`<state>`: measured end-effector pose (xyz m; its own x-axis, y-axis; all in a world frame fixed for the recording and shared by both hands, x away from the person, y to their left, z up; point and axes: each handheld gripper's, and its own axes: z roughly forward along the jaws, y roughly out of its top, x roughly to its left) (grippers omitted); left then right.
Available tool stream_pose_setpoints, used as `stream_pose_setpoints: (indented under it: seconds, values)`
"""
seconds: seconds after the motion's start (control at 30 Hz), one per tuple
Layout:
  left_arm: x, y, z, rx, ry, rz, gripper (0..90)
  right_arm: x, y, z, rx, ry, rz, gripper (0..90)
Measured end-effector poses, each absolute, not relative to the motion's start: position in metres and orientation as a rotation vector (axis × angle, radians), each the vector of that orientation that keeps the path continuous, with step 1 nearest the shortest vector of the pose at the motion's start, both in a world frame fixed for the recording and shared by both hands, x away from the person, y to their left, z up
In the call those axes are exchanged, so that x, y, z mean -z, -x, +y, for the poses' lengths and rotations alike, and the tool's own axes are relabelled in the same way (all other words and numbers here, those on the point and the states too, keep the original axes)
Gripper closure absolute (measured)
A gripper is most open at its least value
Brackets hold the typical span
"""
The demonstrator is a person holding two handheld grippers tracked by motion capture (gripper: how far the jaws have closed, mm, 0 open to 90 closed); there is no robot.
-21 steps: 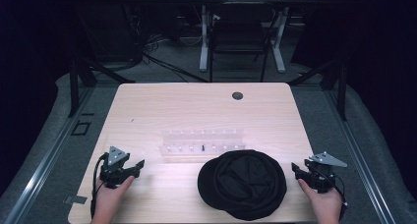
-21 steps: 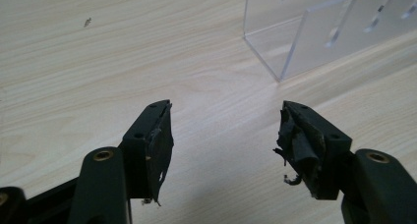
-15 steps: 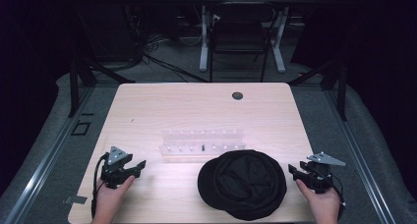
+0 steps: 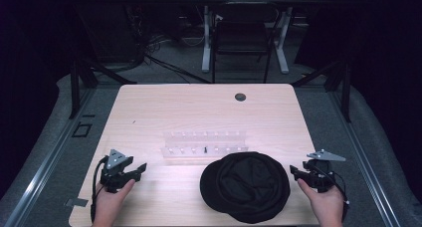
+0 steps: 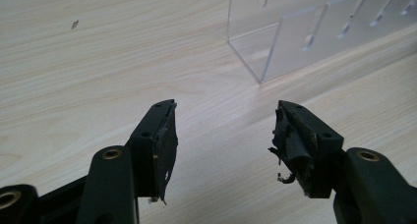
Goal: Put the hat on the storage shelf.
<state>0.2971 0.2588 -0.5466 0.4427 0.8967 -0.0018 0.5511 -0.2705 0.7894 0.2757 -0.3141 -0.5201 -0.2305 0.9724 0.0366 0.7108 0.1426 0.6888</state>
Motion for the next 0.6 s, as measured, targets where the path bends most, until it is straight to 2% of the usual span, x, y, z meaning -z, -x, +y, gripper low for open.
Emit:
stream_pose_setpoints:
  seconds: [0.37, 0.6]
  values:
    - [0.546, -0.295, 0.257, -0.587, -1.957, 1.200, 40.9, 0.493, -0.281, -0.326, -0.878, -1.672, 2.068, 47.1]
    - [0.546, -0.295, 0.255, -0.584, -1.963, 1.198, 40.7, 0.489, -0.286, -0.319, -0.785, -1.658, 2.135, 47.1]
